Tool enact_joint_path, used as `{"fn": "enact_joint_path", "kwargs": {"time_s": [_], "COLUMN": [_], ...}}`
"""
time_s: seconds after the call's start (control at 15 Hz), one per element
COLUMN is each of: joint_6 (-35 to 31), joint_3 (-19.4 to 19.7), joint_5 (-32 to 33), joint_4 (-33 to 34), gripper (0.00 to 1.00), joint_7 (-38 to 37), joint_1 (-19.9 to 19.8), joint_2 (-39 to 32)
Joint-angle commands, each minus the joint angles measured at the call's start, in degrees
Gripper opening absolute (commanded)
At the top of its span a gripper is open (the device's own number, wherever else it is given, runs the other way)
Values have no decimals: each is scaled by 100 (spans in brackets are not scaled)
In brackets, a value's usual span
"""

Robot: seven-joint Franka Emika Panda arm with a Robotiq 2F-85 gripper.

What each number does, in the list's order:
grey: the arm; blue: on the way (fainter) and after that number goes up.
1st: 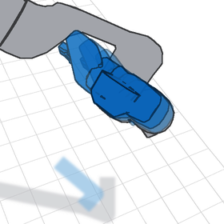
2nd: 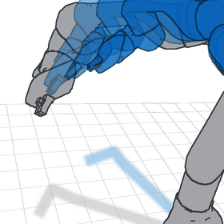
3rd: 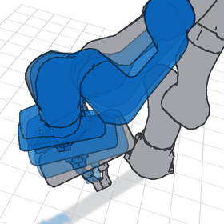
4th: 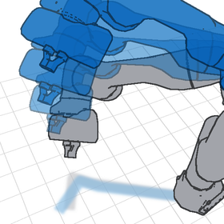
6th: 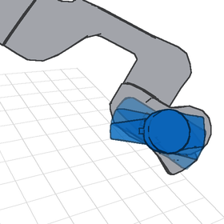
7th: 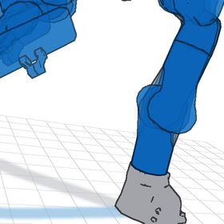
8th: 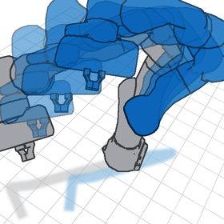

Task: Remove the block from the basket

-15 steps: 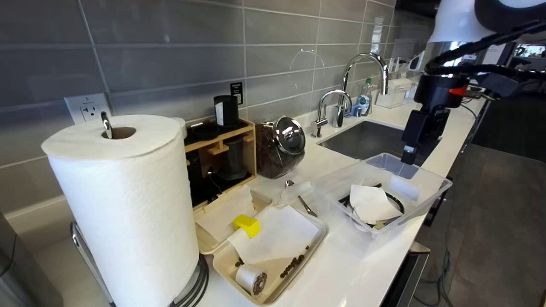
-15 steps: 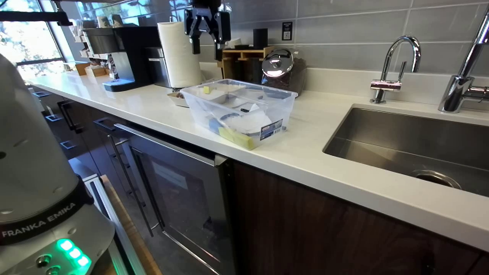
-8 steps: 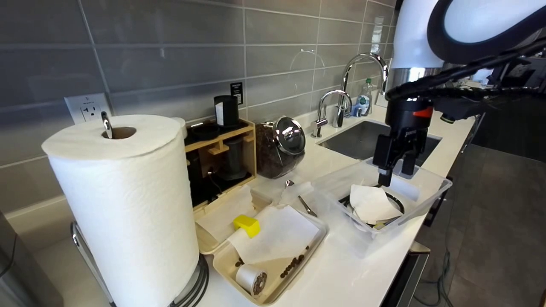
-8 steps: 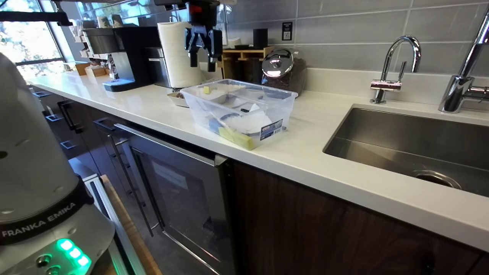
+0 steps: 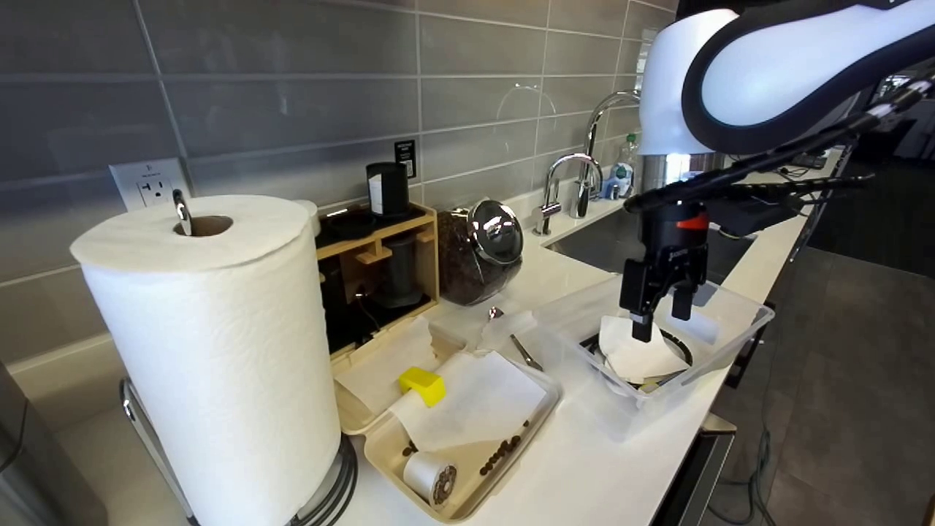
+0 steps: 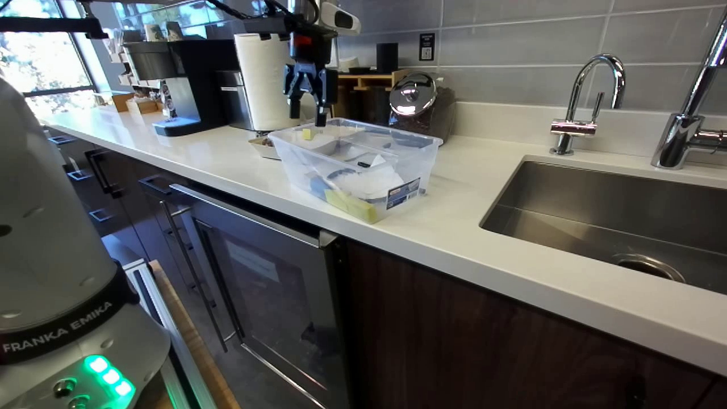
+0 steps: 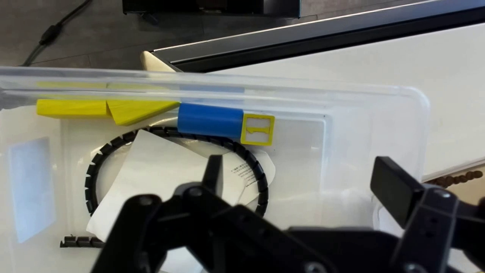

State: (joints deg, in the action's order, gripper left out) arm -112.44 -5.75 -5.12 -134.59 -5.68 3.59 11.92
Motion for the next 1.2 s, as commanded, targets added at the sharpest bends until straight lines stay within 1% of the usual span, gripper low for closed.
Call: {"fn": "enact_joint_path", "kwargs": {"time_s": [0.0,0.07,0.13,0.73,0.87,1.07,1.13], "joint_6": [8,8,-70,-52,-39,-78,-104], "joint_3": [30,30,39,26,50,81,93], "joint_5": [8,9,-80,-154,-206,-234,-256], "joint_4": [21,35,35,103,68,12,3], "gripper": [100,100,100,100,97,84,84], "joint_7": [-4,-4,150,301,361,362,373], "joint_1": [29,29,62,120,103,78,71], "joint_2": [-18,-21,-79,-754,-832,-954,-987]}}
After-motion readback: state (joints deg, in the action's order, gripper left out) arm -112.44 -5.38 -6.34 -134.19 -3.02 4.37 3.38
